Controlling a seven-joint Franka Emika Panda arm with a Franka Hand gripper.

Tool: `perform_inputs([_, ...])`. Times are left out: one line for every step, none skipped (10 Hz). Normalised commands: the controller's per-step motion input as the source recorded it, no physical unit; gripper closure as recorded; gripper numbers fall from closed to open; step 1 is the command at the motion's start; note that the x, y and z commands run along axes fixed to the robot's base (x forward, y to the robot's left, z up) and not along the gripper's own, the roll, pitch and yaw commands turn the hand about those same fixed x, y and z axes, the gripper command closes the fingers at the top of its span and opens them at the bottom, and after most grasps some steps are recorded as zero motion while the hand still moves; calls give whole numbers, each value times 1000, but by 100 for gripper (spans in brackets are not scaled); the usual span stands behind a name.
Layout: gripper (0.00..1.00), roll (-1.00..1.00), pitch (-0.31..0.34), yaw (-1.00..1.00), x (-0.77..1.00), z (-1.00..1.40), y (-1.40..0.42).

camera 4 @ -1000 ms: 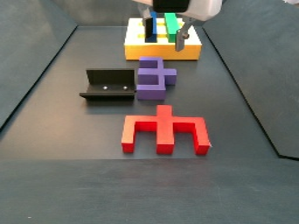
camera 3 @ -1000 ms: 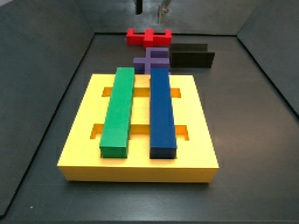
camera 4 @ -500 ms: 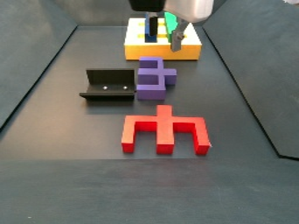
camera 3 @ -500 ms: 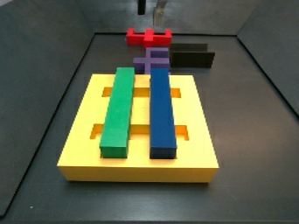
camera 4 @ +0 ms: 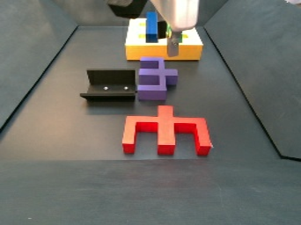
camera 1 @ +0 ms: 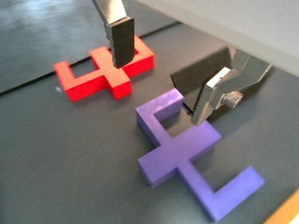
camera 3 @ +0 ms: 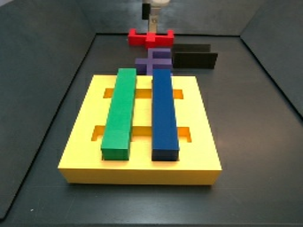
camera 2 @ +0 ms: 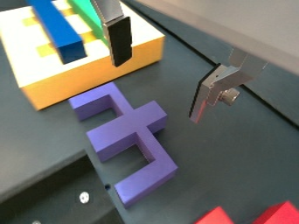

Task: Pick up the purple object. Move up. Place the purple object on the fixture. Regrasp the purple object. Move to above the board. Insert the purple object.
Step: Pick up the purple object.

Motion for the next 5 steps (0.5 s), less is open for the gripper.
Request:
perform_inputs([0, -51, 16, -800, 0, -349, -254])
perform_inputs([0, 0, 0, -723, -9, -457, -354])
perform_inputs([0, 0, 0, -529, 0, -480, -246])
perform_inputs([0, 0, 0, -520, -169, -483, -77])
perform_inputs([0, 0, -3, -354, -263, -420, 0])
